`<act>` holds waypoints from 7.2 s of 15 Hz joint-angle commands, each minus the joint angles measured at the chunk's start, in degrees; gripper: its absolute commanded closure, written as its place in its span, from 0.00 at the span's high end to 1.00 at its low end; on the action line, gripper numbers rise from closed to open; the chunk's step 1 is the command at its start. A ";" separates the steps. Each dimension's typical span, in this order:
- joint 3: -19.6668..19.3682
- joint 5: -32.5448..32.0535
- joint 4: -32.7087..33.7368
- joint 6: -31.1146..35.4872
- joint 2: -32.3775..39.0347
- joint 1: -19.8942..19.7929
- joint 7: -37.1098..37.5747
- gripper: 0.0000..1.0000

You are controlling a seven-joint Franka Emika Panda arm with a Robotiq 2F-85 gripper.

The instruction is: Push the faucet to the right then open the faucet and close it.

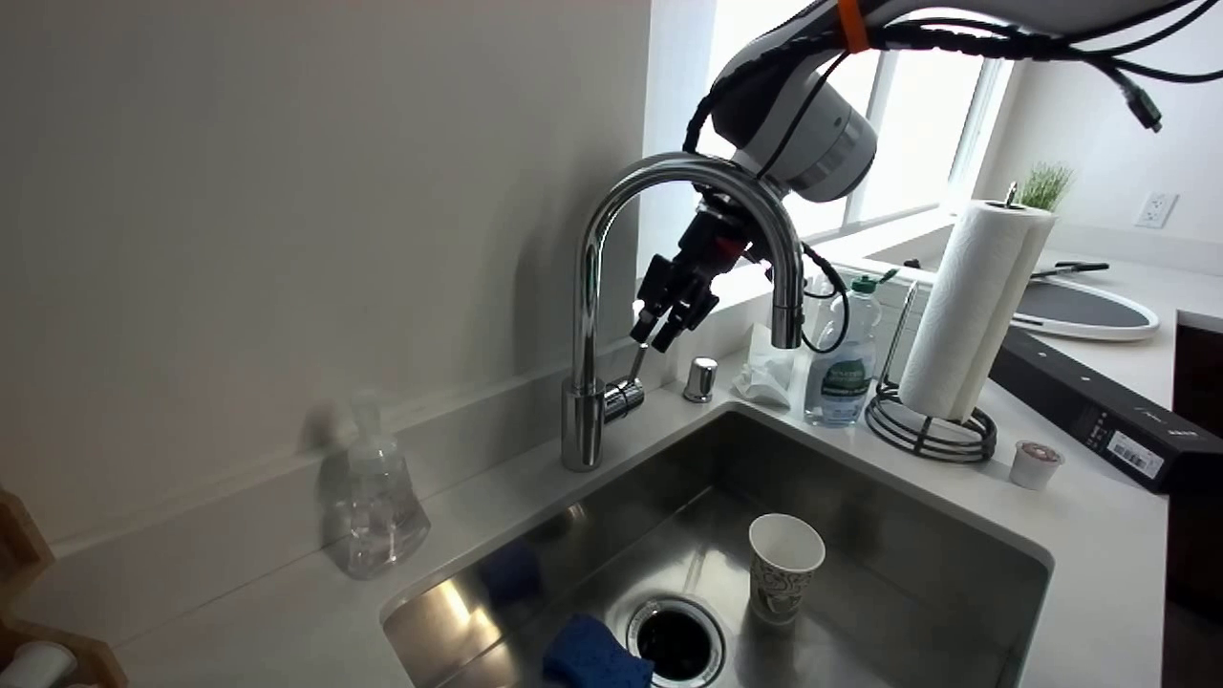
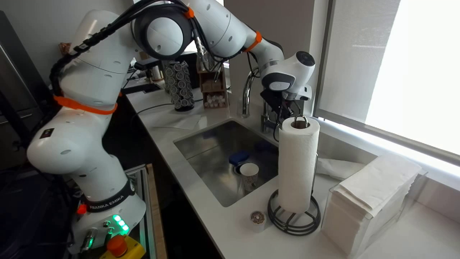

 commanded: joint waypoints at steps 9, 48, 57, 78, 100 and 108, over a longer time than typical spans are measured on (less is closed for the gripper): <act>1.18 0.44 0.60 0.13 -2.36 -1.21 0.51 0.50; -4.85 -13.95 -21.76 -16.53 -41.59 12.98 1.00 0.58; -5.42 -18.17 -23.23 -7.75 -40.04 12.81 2.51 0.00; -6.27 -23.14 -23.73 -2.18 -39.01 12.45 4.70 0.00; -18.47 11.58 -15.79 -8.09 -30.52 7.08 -14.50 0.00; -13.10 11.83 -2.71 -20.88 -13.18 1.07 -15.41 0.00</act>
